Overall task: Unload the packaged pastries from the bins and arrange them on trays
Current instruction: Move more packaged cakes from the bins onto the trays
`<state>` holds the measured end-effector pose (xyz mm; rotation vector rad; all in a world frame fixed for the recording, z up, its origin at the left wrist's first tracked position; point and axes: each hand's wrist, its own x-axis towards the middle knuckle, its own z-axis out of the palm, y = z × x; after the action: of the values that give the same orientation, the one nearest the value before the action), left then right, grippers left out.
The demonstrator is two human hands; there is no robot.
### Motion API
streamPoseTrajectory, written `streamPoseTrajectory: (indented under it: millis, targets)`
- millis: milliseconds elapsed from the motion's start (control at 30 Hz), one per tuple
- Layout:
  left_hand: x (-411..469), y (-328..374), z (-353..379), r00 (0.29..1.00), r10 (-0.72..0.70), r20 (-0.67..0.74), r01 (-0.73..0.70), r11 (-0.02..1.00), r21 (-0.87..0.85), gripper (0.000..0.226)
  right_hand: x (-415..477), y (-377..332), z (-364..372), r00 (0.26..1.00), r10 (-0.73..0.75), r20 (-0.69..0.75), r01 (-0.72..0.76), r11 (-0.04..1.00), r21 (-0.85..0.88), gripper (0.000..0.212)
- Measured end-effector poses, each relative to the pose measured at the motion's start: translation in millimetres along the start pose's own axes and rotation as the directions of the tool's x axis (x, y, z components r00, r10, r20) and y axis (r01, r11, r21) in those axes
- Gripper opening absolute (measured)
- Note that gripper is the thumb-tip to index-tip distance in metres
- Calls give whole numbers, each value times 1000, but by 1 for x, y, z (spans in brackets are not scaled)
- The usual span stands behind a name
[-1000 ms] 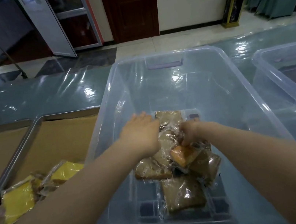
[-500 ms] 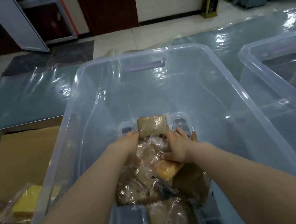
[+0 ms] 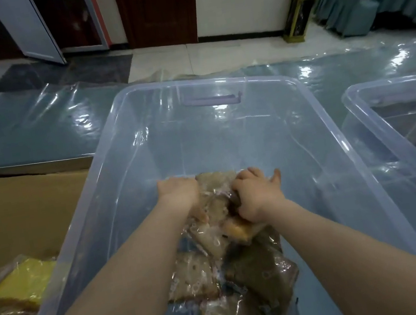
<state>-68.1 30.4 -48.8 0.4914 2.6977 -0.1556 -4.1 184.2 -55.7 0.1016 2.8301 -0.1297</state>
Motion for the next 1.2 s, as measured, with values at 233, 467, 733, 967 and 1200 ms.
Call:
streamPoseTrajectory:
  millis: [233, 467, 733, 967, 1200]
  targets:
    - [17, -7, 9, 995, -19, -101, -37, 847, -531, 35, 29, 10, 1, 1000, 8, -9, -8, 995, -101, 31]
    - [25, -10, 32, 997, -41, 68, 78, 355, -932, 51, 53, 17, 12, 978, -54, 200, 49, 998, 27, 53]
    - [26, 2, 27, 966, -247, -73, 19, 353, -935, 26, 47, 18, 4, 993, 7, 115, -11, 999, 38, 16]
    - [-9, 13, -29, 940, -136, -314, -189, 557, -809, 28, 3, 13, -28, 994, 36, -106, -30, 998, 64, 28]
    - [-87, -3, -107, 828, -144, -542, -372, 583, -722, 29, -52, -2, -92, 860, -61, -506, 114, 991, 73, 27]
